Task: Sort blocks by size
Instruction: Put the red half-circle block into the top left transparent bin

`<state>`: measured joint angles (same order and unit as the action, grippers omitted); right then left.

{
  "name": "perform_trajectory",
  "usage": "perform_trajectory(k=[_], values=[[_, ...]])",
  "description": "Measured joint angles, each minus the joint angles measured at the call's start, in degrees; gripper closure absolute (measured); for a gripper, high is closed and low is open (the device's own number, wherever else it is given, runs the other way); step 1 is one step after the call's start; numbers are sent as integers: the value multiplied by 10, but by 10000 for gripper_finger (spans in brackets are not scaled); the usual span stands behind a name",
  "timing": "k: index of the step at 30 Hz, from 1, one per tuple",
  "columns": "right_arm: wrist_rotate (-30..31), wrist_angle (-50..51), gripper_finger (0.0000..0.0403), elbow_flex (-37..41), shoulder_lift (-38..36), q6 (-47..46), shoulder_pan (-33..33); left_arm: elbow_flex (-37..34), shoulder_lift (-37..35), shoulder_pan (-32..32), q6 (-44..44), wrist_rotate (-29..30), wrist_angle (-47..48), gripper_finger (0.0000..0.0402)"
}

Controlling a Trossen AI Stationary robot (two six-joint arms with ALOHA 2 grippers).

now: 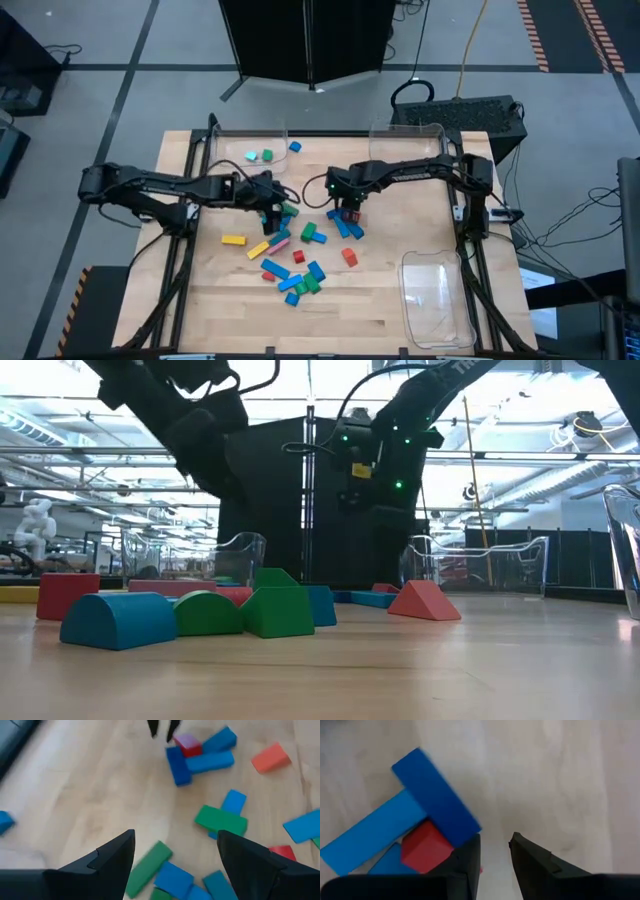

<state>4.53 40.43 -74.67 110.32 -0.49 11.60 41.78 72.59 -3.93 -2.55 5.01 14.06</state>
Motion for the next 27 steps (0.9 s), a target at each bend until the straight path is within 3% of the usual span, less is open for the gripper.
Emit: perform_trajectory(k=[8,20,27], values=[[-1,-13,303,43,-23,-3,-16,0,61,55,-41,-5,-18,118],[-1,-199,303,234,-231,-105,-18,0,148,147,-76,-17,-73,118],[-1,-230,303,284,-286,-126,-37,0,166,177,42,-18,-78,118]])
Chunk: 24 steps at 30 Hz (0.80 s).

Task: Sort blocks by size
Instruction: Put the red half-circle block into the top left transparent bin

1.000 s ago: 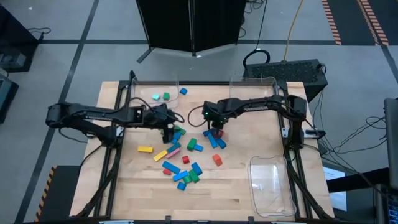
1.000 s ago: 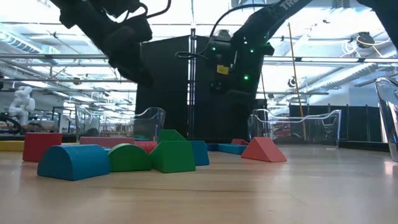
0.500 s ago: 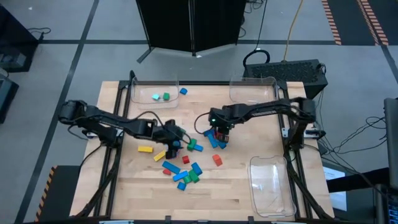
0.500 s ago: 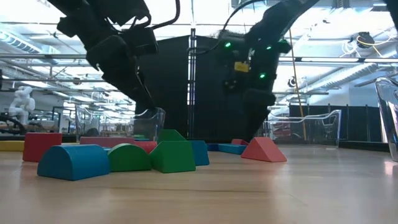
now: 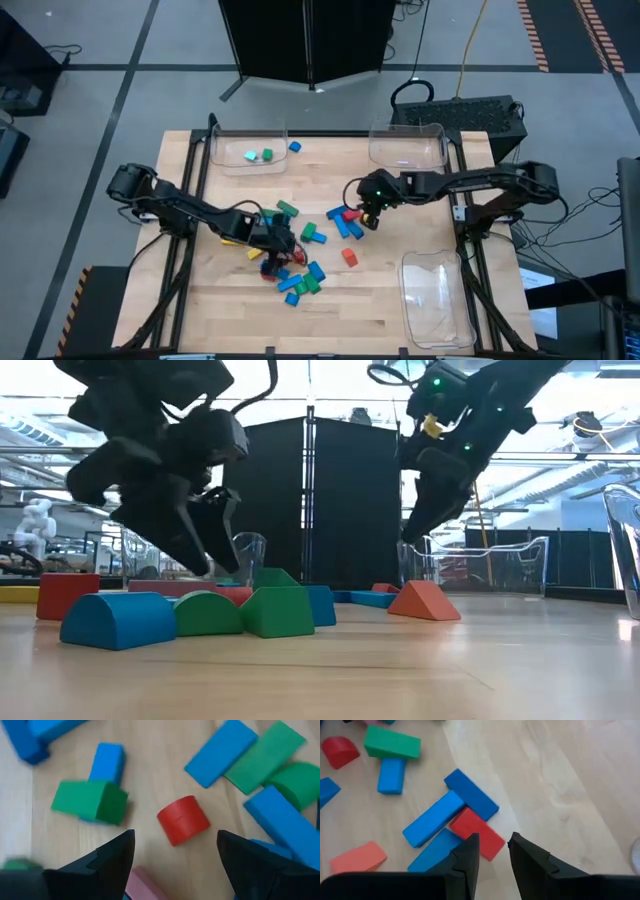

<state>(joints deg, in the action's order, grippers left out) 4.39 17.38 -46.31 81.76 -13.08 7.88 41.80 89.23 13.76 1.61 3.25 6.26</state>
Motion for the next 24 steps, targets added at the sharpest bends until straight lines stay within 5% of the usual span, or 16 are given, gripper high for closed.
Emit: perform_trajectory(k=[10,24], values=[[-1,0,303,2,-1,-10,-26,8,0,8,268,5,5,118],[-2,6,303,2,-1,6,-28,74,50,5,317,13,70,118]])
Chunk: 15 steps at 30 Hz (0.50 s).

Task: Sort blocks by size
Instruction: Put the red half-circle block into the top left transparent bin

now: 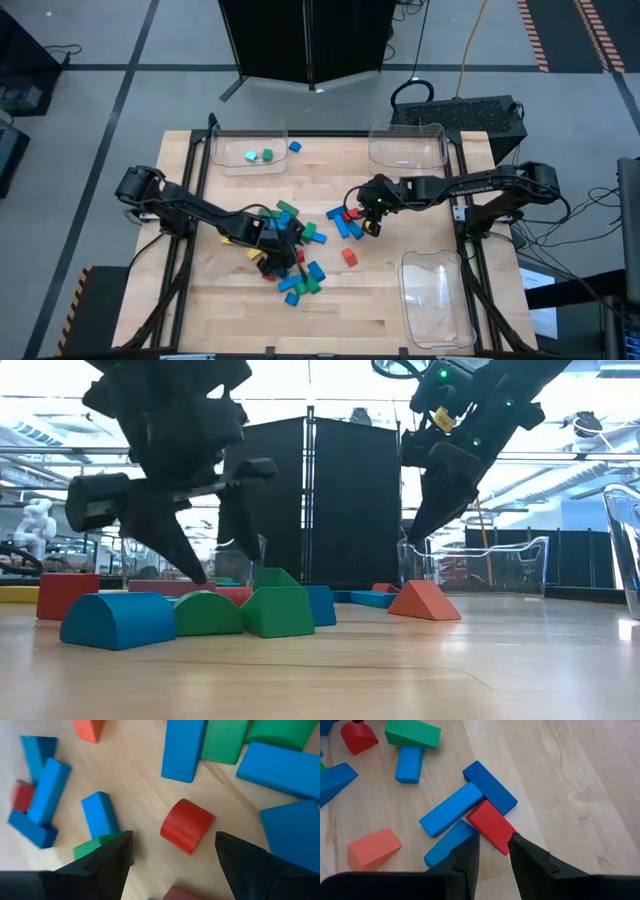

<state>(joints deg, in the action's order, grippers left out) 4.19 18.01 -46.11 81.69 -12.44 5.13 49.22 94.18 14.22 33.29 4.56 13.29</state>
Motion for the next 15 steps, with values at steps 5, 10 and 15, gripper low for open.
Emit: perform_trajectory(k=[5,10,15], values=[[0,9,303,0,0,0,0,30,22,-1,19,2,29,118],[0,13,303,0,0,12,0,39,22,-2,64,0,36,118],[0,18,303,0,0,13,0,39,40,-5,81,-23,50,118]])
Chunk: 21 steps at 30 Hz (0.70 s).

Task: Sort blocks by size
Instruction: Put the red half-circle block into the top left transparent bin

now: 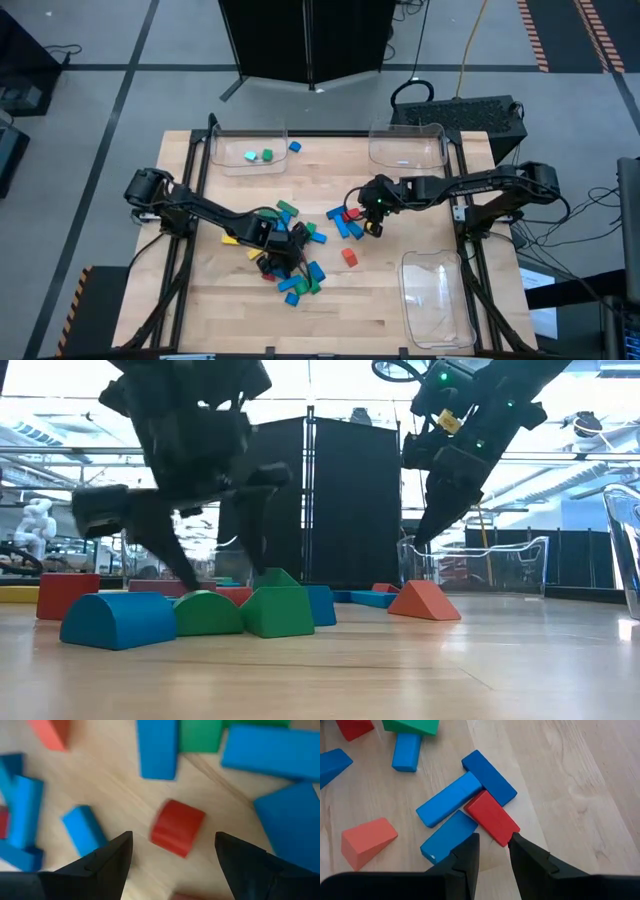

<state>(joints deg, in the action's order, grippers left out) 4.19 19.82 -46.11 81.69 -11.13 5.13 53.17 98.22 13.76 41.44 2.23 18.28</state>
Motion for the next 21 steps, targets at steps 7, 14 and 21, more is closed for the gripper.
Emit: perform_trajectory(k=[7,14,21], values=[[0,-2,303,0,0,0,0,15,30,0,21,-5,8,130],[0,2,303,0,0,-1,0,28,37,-4,25,-14,11,165],[0,2,303,0,0,-2,0,29,44,-7,-7,-28,17,203]])
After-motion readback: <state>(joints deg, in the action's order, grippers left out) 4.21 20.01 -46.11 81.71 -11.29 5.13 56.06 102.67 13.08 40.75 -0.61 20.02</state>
